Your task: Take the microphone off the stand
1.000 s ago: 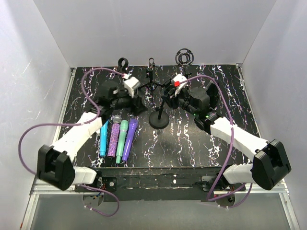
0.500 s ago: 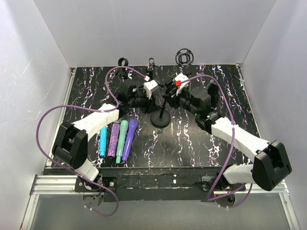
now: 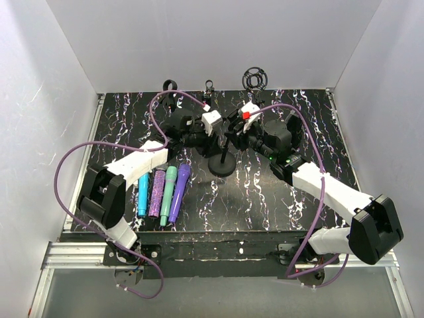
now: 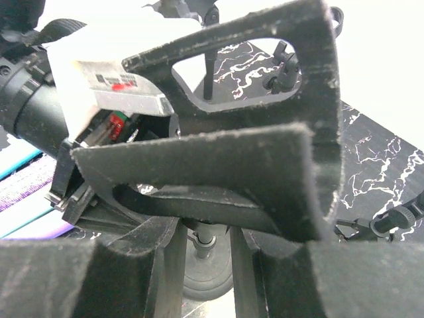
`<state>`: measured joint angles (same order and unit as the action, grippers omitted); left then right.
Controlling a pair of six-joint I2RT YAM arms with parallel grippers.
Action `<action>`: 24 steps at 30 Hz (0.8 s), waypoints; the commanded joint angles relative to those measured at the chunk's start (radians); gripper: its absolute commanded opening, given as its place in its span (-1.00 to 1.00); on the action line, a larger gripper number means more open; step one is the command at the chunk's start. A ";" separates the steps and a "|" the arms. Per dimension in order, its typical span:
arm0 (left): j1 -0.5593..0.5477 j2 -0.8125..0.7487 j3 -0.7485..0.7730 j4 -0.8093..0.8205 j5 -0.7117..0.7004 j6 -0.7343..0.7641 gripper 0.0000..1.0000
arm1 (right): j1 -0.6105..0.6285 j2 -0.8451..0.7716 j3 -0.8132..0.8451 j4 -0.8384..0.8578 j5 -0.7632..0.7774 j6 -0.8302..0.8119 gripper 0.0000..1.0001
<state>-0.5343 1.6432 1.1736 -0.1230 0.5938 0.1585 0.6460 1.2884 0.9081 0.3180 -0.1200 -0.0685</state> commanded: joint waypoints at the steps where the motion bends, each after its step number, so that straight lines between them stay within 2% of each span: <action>1: -0.006 0.021 0.055 -0.015 0.043 0.062 -0.20 | 0.011 -0.003 0.008 -0.125 -0.041 0.013 -0.97; 4: -0.007 0.056 0.089 -0.038 0.130 0.046 -0.51 | 0.012 -0.004 0.009 -0.131 -0.040 0.010 -0.97; 8: -0.006 0.075 0.121 -0.098 0.175 0.012 -1.00 | 0.011 -0.018 0.017 -0.154 -0.035 0.003 -0.97; 13: 0.000 0.087 0.191 -0.281 0.291 -0.069 -1.00 | 0.009 -0.081 -0.004 -0.191 -0.030 -0.011 -0.97; 15: 0.008 0.125 0.236 -0.370 0.332 -0.214 -1.00 | 0.003 -0.121 -0.021 -0.209 -0.061 -0.025 -0.97; 20: 0.027 0.320 0.357 -0.610 0.558 -0.506 -1.00 | 0.006 -0.236 -0.127 -0.189 -0.173 -0.108 -0.97; 21: 0.033 0.319 0.327 -0.559 0.602 -0.560 -1.00 | 0.004 -0.253 -0.149 -0.194 -0.196 -0.129 -0.97; 24: 0.048 0.317 0.217 -0.315 0.746 -0.864 -1.00 | 0.006 -0.296 -0.195 -0.183 -0.221 -0.157 -0.97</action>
<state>-0.5026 1.9594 1.4811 -0.5415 1.0935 -0.2996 0.6415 1.0351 0.7727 0.1768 -0.2291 -0.1490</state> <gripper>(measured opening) 0.091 0.340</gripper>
